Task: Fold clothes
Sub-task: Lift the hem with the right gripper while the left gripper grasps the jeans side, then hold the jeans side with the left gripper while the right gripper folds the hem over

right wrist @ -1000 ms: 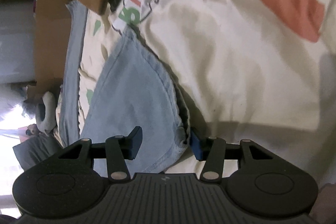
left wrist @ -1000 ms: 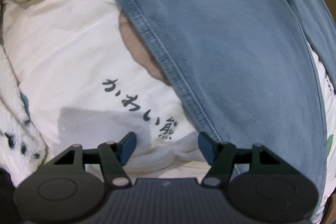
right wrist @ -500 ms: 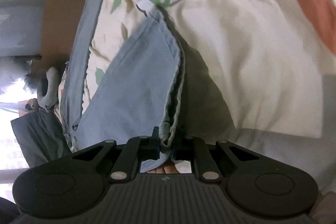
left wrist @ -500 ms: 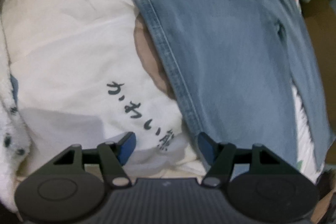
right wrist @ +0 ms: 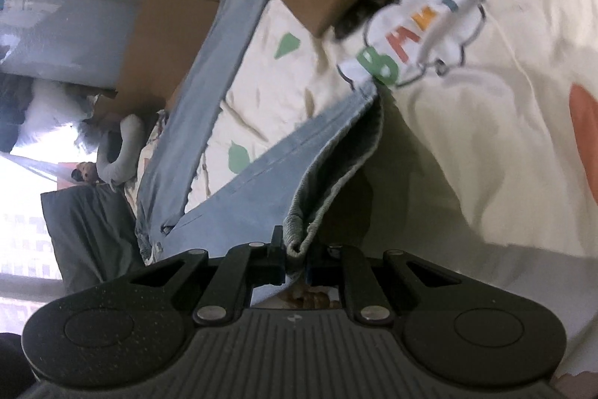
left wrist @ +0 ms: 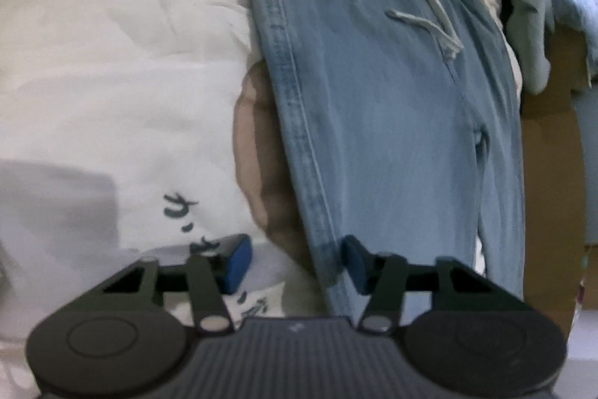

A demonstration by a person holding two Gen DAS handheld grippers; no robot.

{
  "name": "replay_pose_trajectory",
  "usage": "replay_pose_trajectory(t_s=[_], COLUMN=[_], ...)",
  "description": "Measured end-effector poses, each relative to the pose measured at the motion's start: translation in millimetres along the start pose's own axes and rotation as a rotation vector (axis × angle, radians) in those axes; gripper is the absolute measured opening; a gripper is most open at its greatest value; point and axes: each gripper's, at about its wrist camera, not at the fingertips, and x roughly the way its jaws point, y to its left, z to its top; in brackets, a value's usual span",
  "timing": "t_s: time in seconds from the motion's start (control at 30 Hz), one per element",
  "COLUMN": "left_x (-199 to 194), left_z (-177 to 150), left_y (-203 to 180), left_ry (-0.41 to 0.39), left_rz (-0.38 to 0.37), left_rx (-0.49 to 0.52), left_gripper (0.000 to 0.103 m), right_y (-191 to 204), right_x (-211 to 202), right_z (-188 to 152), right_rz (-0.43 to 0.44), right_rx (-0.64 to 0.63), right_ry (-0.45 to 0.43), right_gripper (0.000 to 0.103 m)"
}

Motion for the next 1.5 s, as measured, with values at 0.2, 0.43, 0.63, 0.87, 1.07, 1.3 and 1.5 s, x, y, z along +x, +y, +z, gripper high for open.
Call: replay_pose_trajectory(t_s=[0.2,0.43,0.63,0.87,1.07,1.3,1.5], left_x=[6,11,5,27,37,26,2], left_z=[13,48,87,122,147,155,159], left_y=[10,16,12,-10,-15,-36,-58], left_ry=[-0.021,-0.118,-0.184,-0.189,-0.202,-0.216,-0.212], left_rz=[-0.058,-0.08,-0.087,-0.058,-0.068,0.009,0.011], left_rx=[-0.076,-0.179,-0.207,-0.202,-0.228,-0.2,-0.203], left_gripper=[0.017,0.015,0.015,0.015,0.015,0.006,0.005], right_y=[10,14,17,24,42,65,101], right_x=[-1,-3,-4,-5,-12,-14,-14], right_z=[10,11,13,17,23,36,59], right_rz=[-0.017,-0.036,-0.045,-0.043,-0.05,-0.046,-0.087], right_rx=[-0.021,-0.024,-0.027,-0.041,-0.057,-0.086,-0.132], right_ry=[-0.005,-0.006,-0.01,-0.009,-0.022,-0.051,-0.063], right_gripper=[0.007,0.007,0.007,0.007,0.007,0.007,0.007])
